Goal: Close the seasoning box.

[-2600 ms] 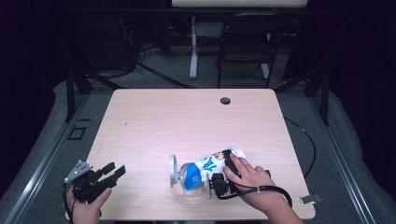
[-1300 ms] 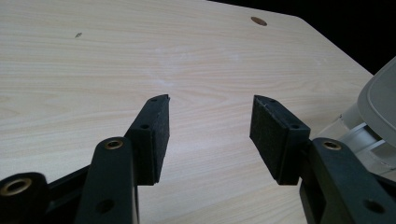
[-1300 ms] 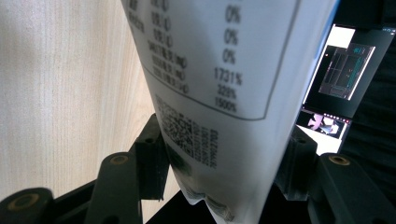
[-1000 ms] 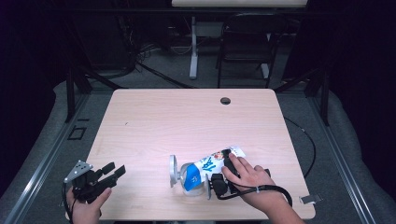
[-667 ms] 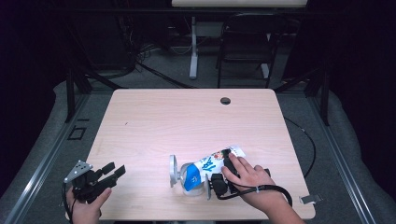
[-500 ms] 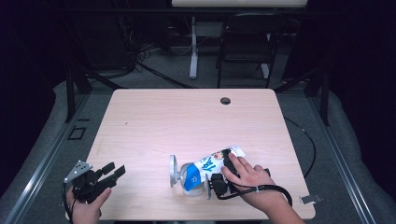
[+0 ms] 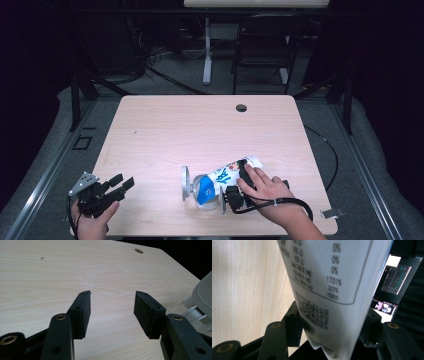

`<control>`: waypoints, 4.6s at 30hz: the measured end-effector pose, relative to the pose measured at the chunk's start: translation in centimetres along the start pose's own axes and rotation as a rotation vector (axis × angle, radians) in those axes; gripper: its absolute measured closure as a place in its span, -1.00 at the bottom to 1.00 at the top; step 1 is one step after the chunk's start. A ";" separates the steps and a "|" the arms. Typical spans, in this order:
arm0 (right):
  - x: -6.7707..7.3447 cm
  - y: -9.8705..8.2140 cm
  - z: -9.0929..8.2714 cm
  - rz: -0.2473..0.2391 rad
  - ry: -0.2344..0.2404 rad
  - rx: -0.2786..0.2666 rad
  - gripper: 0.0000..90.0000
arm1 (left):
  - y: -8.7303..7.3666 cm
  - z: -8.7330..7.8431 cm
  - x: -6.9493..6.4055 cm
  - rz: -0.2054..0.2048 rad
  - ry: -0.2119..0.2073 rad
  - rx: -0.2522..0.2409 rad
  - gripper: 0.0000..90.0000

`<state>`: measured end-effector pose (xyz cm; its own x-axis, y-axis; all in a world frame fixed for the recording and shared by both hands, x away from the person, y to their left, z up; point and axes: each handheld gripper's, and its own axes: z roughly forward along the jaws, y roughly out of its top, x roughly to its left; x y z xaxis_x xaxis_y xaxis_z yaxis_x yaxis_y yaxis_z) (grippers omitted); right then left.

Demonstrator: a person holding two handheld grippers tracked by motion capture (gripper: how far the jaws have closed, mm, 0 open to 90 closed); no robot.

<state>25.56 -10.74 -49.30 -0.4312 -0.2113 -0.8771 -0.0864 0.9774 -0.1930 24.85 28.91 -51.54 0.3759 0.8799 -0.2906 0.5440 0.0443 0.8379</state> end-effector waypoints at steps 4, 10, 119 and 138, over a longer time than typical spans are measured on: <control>0.0 0.0 0.0 -0.004 -0.001 0.000 0.03 | 0.0 0.0 0.0 0.000 0.000 0.000 0.07; 0.0 0.0 0.0 -0.004 0.002 -0.004 0.03 | 0.0 0.0 0.0 0.000 0.000 0.001 0.07; -0.5 0.4 -0.2 -0.095 -0.019 0.017 0.06 | -0.1 0.0 0.2 -0.006 0.001 0.001 0.07; -0.6 0.5 -0.3 -0.116 -0.015 0.026 0.07 | -0.1 0.0 0.2 -0.007 0.001 0.003 0.07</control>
<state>25.52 -10.10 -48.75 -0.4060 -0.3234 -0.8547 -0.1112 0.9458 -0.3051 24.91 29.11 -51.70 0.3708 0.8802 -0.2962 0.5488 0.0496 0.8345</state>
